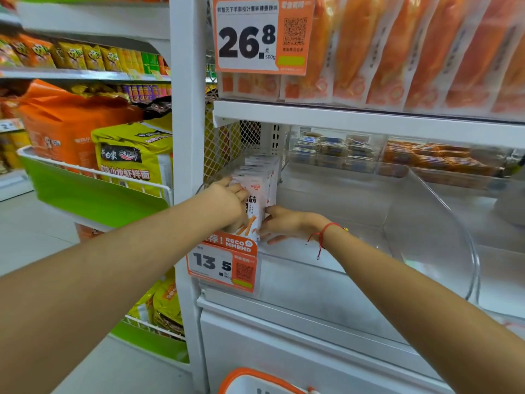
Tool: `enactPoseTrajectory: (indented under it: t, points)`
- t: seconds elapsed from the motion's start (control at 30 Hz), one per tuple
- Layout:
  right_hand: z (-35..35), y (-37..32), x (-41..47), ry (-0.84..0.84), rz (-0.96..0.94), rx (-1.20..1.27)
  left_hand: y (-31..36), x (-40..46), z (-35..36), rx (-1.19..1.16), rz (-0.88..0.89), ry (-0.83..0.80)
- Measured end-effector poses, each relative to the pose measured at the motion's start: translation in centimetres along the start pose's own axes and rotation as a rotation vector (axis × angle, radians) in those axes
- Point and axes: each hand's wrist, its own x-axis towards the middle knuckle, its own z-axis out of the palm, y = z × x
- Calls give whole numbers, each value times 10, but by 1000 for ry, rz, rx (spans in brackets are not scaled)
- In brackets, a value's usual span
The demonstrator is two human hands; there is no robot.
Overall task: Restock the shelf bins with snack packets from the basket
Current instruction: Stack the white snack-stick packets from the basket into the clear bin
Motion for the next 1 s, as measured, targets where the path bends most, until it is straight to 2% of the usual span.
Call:
enactPoseTrajectory:
  t: [0.2,0.33,0.5,0.63,0.7,0.77,0.9,1.0]
  points:
    - [-12,-6,-22,27,82,-53,-5,-9,-4,-91,-13,9]
    - [-20,-9,-52,146,-20,-192,-7,-21,-2,-113,-5,75]
    - [-17,-12,-103,377,-308,-268,-7,-64,-8,-241,-64,353]
    - [-4,-11,-154,507,-470,-164,7,-107,-13,-539,-163,672]
    - [5,-6,-182,479,-468,-88,20,-126,-10,-697,-198,785]
    - [16,4,-205,410,-414,-81,38,-146,-6,-854,-234,823]
    - [46,46,-233,234,-280,-193,91,-178,17,-1089,-261,761]
    - [77,89,-249,113,-167,-245,141,-183,52,-1219,-221,642]
